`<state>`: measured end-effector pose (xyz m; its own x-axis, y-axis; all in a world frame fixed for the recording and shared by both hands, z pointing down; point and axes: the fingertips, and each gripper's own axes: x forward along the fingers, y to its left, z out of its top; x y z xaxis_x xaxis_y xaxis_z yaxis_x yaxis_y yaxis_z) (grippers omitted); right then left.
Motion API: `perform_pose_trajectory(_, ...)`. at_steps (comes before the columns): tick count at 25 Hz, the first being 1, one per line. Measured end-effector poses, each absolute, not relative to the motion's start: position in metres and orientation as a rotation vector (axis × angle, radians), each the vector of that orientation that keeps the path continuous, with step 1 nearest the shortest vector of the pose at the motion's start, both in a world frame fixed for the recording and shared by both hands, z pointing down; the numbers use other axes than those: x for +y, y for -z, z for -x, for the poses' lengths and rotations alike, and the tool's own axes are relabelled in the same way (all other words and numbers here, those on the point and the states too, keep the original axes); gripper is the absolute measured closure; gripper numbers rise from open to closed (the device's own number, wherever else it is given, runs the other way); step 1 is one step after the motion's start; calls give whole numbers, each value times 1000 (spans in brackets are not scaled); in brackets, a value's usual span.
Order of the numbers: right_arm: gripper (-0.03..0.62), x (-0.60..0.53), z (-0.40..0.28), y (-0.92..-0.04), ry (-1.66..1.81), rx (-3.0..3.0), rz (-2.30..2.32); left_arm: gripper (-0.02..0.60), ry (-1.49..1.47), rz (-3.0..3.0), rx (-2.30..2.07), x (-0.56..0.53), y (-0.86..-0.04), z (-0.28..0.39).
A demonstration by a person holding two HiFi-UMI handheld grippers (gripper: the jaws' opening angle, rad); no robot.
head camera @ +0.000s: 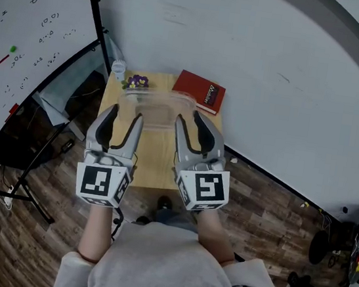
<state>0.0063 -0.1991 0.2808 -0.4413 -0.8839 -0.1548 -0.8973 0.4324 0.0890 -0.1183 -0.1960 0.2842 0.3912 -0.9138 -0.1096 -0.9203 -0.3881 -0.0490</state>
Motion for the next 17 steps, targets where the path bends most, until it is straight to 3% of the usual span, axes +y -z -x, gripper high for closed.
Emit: perform_pose_trajectory(17, 473, -170, 6, -280, -260, 2567, 1635, 360, -105, 2541, 1656, -169, -285, 130)
